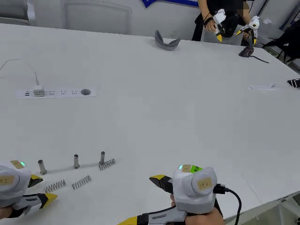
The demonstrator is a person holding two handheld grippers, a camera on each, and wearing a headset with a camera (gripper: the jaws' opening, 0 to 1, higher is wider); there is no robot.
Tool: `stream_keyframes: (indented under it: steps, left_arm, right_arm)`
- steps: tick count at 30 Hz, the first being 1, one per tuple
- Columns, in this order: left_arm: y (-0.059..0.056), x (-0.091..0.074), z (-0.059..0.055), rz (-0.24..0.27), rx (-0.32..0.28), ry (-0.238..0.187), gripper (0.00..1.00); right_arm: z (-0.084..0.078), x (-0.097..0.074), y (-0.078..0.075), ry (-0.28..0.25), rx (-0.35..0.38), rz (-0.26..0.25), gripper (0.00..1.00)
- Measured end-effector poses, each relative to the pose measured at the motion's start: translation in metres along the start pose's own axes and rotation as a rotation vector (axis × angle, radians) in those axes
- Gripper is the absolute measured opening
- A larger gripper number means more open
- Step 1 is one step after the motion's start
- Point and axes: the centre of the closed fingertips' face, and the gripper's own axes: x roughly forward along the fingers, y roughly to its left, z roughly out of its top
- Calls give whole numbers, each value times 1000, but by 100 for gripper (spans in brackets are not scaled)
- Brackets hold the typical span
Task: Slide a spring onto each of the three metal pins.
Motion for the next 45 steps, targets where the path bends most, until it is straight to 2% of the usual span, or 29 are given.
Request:
stream_keyframes:
  steps: [4,10,16,17,23,30,33,38,45]
  left_arm:
    - [-2,5,-2,-9,4,13,36]
    - [0,8,-5,6,28,21,25]
    - [2,10,-7,17,24,17,19]
    - [2,10,-5,17,5,-4,19]
    - [7,9,-7,24,19,3,11]
    - [8,7,-9,33,10,10,11]
    - [9,5,-10,38,19,14,10]
    - [9,-3,-10,44,4,-4,10]
    - [5,-20,-2,50,0,-44,10]
  right_arm:
    - [2,-1,-2,-9,3,-5,97]
    - [1,3,1,-5,-6,-1,97]
    - [1,6,5,-6,-16,6,96]
    - [1,7,5,-7,-16,6,96]
    - [0,7,7,-7,-20,3,96]
    - [-3,8,8,-6,-22,1,96]
    - [-5,9,8,-6,-21,0,96]
    - [-7,12,10,-6,-22,4,96]
    - [-7,21,15,-7,-32,24,95]
